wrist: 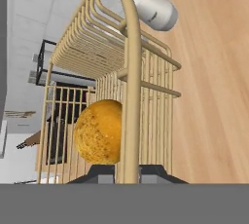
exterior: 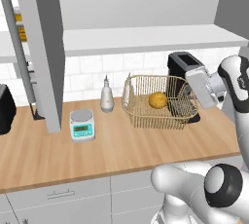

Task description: Open the cabinet, pick up the bread from the cabinet and place it in the basket. Then move the basket to the dining counter.

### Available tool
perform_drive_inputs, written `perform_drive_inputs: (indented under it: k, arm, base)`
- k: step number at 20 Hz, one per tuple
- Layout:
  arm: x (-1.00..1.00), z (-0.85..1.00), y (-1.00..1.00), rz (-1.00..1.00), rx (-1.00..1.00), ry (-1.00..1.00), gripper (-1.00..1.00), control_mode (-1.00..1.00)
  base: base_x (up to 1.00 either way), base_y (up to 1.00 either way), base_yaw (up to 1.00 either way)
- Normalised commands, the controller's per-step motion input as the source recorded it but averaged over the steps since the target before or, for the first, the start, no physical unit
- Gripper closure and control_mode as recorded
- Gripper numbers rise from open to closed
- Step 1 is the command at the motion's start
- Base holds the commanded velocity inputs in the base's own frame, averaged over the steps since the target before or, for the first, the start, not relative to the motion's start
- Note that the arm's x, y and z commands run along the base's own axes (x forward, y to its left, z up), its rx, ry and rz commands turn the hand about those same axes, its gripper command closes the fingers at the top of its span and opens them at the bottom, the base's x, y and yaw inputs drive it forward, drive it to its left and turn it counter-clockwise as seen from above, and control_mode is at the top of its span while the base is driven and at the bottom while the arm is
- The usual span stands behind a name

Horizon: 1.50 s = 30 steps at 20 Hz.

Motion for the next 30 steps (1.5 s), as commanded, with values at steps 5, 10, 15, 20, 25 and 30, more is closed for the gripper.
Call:
perform_drive_inputs:
  k: [5, 10, 15, 20, 25, 30]
  arm:
    - [0.01, 0.00, 0.00, 0.00, 0.00, 0.00, 1.00, -1.00]
    - [0.00, 0.00, 0.00, 0.00, 0.00, 0.00, 1.00, -1.00]
    - [0.00, 0.00, 0.00, 0.00, 0.00, 0.00, 1.00, -1.00]
    - [0.00, 0.00, 0.00, 0.00, 0.00, 0.00, 1.00, -1.00]
    - [0.00, 0.00, 0.00, 0.00, 0.00, 0.00, 1.00, -1.00]
    - [0.00, 0.00, 0.00, 0.00, 0.00, 0.00, 1.00, -1.00]
  base:
    - [0.00, 0.00, 0.00]
    - [0.00, 0.00, 0.00]
    - [0.00, 0.00, 0.00]
    - [0.00, 0.00, 0.00]
    - [0.00, 0.00, 0.00]
    - [0.00, 0.00, 0.00]
